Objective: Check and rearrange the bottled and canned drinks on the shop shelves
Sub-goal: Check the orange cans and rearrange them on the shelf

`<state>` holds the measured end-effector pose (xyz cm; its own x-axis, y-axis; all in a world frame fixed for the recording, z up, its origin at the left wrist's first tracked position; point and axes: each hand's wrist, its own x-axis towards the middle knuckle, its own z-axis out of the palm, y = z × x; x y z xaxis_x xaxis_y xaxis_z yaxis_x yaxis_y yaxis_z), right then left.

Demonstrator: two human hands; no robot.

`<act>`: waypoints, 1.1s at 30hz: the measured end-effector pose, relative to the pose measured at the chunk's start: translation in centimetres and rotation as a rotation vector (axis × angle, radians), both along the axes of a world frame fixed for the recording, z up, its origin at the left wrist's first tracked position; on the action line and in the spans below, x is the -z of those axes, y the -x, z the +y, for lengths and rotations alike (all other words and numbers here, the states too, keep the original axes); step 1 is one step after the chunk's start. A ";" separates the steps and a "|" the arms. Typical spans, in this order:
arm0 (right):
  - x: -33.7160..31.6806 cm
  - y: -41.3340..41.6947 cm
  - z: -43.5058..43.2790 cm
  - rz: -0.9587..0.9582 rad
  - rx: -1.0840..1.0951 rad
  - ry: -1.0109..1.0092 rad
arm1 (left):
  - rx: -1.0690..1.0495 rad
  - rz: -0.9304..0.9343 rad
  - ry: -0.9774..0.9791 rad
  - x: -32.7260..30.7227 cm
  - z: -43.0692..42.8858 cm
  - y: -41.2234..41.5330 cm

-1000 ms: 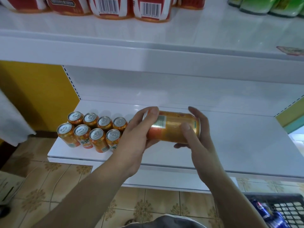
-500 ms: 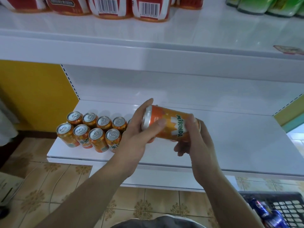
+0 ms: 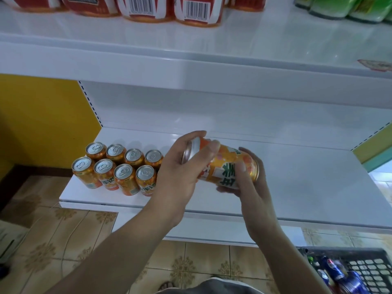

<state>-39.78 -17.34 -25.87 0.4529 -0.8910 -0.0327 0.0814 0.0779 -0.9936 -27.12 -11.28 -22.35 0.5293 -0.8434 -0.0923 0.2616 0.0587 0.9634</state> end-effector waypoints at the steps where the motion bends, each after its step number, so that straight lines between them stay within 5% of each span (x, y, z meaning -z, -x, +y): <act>1: 0.1 0.0 0.1 -0.023 0.004 0.017 | -0.003 -0.022 -0.028 -0.1 0.0 0.1; 10: -0.1 -0.5 -0.9 -0.165 0.084 -0.440 | 0.335 0.031 0.113 0.6 0.3 -0.9; 33: 0.6 0.1 -3.1 -0.427 -0.355 -0.722 | 0.298 0.144 0.234 -0.4 -0.9 1.1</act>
<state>-39.84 -20.40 -26.51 0.7985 -0.5248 -0.2949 0.2836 0.7601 -0.5846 -28.21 -12.14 -21.98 0.2537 -0.9651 0.0650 0.4318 0.1731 0.8852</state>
